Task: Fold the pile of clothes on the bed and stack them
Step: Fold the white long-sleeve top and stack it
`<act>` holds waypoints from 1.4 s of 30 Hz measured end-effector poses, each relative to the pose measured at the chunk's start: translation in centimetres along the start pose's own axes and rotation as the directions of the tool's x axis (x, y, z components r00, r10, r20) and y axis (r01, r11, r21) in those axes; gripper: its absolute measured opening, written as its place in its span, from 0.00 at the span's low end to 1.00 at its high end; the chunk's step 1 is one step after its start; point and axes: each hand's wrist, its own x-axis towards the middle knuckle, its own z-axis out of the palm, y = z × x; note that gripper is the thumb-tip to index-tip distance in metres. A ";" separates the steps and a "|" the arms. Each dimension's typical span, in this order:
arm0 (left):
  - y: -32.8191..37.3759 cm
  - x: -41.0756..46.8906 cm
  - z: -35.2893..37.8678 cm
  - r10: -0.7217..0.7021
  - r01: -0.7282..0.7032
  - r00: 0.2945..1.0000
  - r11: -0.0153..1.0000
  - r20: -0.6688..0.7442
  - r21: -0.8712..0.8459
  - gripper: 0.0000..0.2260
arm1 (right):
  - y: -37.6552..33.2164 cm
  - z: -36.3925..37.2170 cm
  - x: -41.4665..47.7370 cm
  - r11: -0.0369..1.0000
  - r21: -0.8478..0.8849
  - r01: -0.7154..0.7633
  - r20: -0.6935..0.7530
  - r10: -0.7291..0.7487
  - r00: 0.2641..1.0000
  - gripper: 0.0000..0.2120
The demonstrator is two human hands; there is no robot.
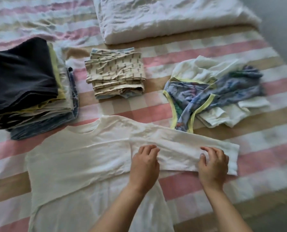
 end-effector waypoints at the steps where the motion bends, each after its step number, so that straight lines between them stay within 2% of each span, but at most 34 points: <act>1: 0.9 0.5 1.0 0.022 -0.022 0.999 1.000 0.030 -0.001 0.16 | 1.3 -0.5 0.6 1.000 -0.012 -0.026 -0.009 0.026 1.000 0.13; 6: 5.4 2.8 6.2 0.082 -0.081 0.986 0.997 0.146 -0.012 0.16 | 6.7 -2.5 2.7 0.974 -0.028 -0.223 -0.069 0.221 0.973 0.14; 12: 8.7 4.3 10.0 0.104 -0.084 0.968 0.992 0.227 -0.098 0.15 | 9.1 -2.7 3.2 0.902 -0.102 -0.420 0.043 0.426 0.904 0.17; 15: 9.9 4.8 10.7 -0.038 0.126 0.954 0.951 0.297 -0.282 0.14 | 8.9 -2.8 3.5 0.886 -0.164 -0.433 0.118 0.454 0.883 0.16; 17: 10.6 5.2 10.3 -0.166 0.300 0.923 0.875 0.346 -0.380 0.13 | 8.1 -3.3 3.7 0.895 -0.024 -0.446 0.129 0.445 0.886 0.12; 19: 11.0 5.4 9.5 -0.256 0.463 0.865 0.740 0.431 -0.489 0.12 | 6.4 -4.0 3.3 0.883 0.213 -0.417 0.132 0.397 0.908 0.07; 21: 11.2 5.6 8.0 -0.243 0.569 0.812 0.530 0.530 -0.628 0.10 | 3.7 -4.8 2.5 0.889 0.346 -0.301 0.138 0.269 0.953 0.05; 22: 11.1 5.7 7.0 -0.214 0.583 0.807 0.443 0.551 -0.681 0.09 | 2.2 -5.0 1.9 0.890 0.386 -0.245 0.157 0.198 0.967 0.06; 24: 10.4 5.8 4.9 -0.180 0.552 0.833 0.331 0.523 -0.765 0.05 | -0.6 -4.8 0.9 0.871 0.459 -0.176 0.212 0.085 0.974 0.07; 27: 8.6 5.7 1.3 -0.311 0.488 0.862 0.293 0.400 -0.822 0.04 | -4.4 -4.0 -0.4 0.840 0.525 -0.134 0.287 -0.026 0.958 0.07; 29: 6.5 5.3 -1.0 -0.441 0.485 0.832 0.284 0.337 -0.827 0.08 | -6.8 -3.3 -1.4 0.814 0.570 -0.111 0.338 -0.110 0.935 0.08; 32: 2.6 3.9 -4.9 -0.578 0.491 0.769 0.260 0.273 -0.832 0.09 | -9.7 -2.7 -3.0 0.781 0.625 -0.010 0.282 -0.214 0.935 0.07; 34: -0.2 2.4 -7.9 -0.614 0.461 0.742 0.178 0.268 -0.869 0.07 | -11.1 -2.0 -3.9 0.768 0.640 0.020 0.240 -0.224 0.944 0.06; 37: -4.0 -0.2 -12.3 -0.617 0.408 0.739 0.088 0.272 -0.909 0.07 | -12.5 -0.7 -4.9 0.769 0.639 0.019 0.235 -0.219 0.947 0.06; 42: -11.2 -4.6 -17.1 -0.684 0.360 0.686 0.023 0.248 -0.933 0.10 | -13.1 2.9 -6.1 0.839 0.539 0.074 0.291 -0.268 0.918 0.09</act>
